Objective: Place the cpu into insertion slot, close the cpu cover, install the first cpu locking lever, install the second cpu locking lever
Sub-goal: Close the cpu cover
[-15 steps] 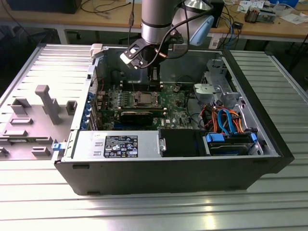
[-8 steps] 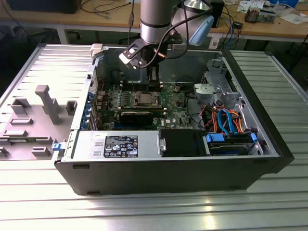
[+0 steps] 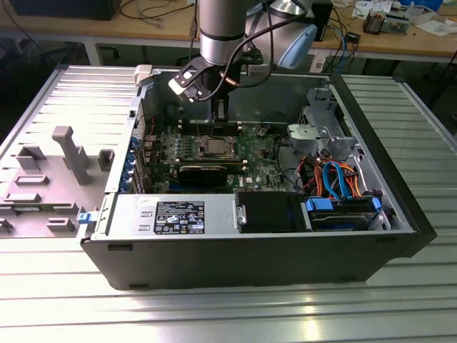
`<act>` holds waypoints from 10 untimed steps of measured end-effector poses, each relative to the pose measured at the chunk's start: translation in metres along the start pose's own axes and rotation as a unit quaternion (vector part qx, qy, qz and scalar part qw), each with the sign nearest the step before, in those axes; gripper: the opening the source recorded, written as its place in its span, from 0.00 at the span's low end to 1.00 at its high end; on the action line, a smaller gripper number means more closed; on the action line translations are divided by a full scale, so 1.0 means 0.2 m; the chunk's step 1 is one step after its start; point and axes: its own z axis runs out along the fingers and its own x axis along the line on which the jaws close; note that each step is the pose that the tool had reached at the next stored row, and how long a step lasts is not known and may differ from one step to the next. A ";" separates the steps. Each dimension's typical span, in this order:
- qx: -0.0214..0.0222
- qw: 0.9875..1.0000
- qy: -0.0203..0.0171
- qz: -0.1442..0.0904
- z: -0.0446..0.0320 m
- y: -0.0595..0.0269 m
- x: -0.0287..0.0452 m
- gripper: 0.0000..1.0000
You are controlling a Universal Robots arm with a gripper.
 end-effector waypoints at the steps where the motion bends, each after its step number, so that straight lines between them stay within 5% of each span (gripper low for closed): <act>1: 0.000 1.000 0.000 0.000 0.000 -0.001 0.000 0.11; 10: 0.000 1.000 0.000 0.000 0.000 -0.011 0.000 0.11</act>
